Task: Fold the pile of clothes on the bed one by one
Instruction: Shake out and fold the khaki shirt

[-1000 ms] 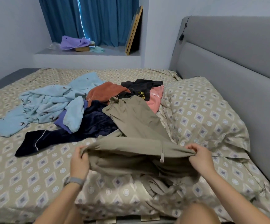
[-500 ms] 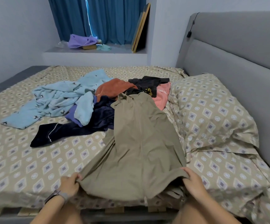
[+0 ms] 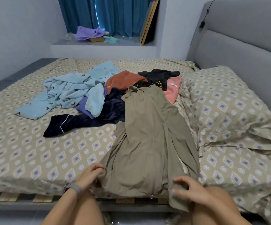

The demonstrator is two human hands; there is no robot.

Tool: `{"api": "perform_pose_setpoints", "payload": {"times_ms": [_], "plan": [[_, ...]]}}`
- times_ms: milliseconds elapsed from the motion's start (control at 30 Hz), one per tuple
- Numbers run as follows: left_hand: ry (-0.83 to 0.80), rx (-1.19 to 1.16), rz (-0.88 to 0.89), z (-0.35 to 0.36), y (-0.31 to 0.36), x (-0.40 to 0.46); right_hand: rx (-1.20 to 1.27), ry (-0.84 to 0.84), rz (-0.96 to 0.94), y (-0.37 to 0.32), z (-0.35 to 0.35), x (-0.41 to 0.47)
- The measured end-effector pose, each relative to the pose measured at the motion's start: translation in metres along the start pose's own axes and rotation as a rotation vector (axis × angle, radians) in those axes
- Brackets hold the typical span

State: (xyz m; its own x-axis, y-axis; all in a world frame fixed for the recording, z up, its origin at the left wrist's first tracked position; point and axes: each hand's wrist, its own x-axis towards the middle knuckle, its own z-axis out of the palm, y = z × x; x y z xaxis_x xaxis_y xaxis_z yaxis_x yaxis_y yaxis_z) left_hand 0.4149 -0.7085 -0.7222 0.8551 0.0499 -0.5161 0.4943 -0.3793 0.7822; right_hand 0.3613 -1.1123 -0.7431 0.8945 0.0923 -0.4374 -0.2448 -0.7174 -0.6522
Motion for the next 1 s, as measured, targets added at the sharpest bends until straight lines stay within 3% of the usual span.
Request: {"api": "perform_pose_setpoints", "payload": {"times_ms": [133,267,400,467,567,667,733,867,933,1000], "plan": [[0.191,0.011,0.046,0.016,-0.013,0.018,0.167,0.377,0.162,-0.008,-0.008,0.024],[0.251,0.208,0.072,0.035,-0.009,0.041,0.099,0.291,0.335,-0.014,0.0,0.047],[0.299,0.488,0.153,0.043,-0.003,0.054,-0.012,0.259,0.323,-0.014,0.008,0.061],[0.397,0.313,0.239,0.041,0.0,0.054,0.111,0.32,0.303,-0.011,0.002,0.065],[0.532,-0.27,0.22,0.024,0.006,0.043,0.432,0.598,0.258,-0.003,-0.016,0.062],[0.445,-0.669,0.053,0.012,0.011,0.03,0.568,0.662,0.323,0.013,-0.03,0.059],[0.34,-0.499,-0.077,0.015,0.004,0.028,0.483,0.55,0.362,0.016,-0.03,0.057],[0.175,0.384,-0.053,0.026,-0.027,0.041,-0.018,0.176,0.39,0.012,-0.018,0.055],[0.17,0.53,-0.016,0.028,-0.026,0.044,-0.14,0.146,0.372,0.012,-0.015,0.058],[0.24,0.429,0.034,0.029,-0.015,0.044,-0.101,0.303,0.296,0.008,-0.018,0.064]]}}
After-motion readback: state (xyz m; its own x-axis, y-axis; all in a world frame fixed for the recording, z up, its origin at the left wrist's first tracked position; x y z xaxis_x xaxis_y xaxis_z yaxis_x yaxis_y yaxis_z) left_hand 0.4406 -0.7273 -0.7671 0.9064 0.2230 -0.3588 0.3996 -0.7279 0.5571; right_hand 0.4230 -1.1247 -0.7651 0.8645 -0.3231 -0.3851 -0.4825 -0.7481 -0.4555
